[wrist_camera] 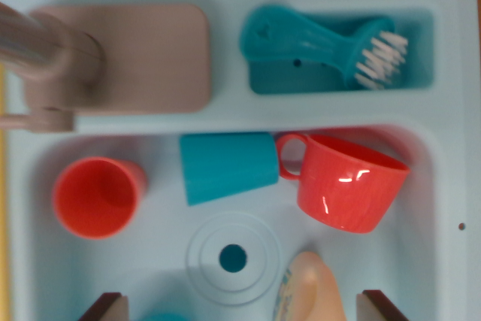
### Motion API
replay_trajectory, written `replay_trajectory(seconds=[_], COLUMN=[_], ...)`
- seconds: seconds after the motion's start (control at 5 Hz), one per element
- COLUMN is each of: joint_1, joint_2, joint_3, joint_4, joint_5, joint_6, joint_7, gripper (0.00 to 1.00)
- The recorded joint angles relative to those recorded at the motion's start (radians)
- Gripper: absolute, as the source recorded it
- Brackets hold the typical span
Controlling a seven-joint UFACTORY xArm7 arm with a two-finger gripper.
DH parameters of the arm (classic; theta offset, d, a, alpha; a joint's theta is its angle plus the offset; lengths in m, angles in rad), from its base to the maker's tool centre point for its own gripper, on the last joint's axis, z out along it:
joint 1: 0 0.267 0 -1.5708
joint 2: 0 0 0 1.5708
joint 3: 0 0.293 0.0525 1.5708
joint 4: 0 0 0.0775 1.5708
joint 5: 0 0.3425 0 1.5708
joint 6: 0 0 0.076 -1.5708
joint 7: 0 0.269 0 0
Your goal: Pick detergent from the sink
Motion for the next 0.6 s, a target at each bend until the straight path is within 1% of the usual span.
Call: replay_trajectory(seconds=[0.2, 0.4, 0.6], joint_1=[-0.0081, -0.0081, -0.0161], joint_2=[0.005, 0.005, 0.009], joint_3=[-0.007, -0.007, -0.013], joint_4=[-0.041, -0.041, -0.083], joint_5=[-0.0017, -0.0017, -0.0035], joint_6=[-0.046, -0.046, -0.092], joint_7=[-0.011, -0.011, -0.022], gripper=[0.00, 0.00, 0.00])
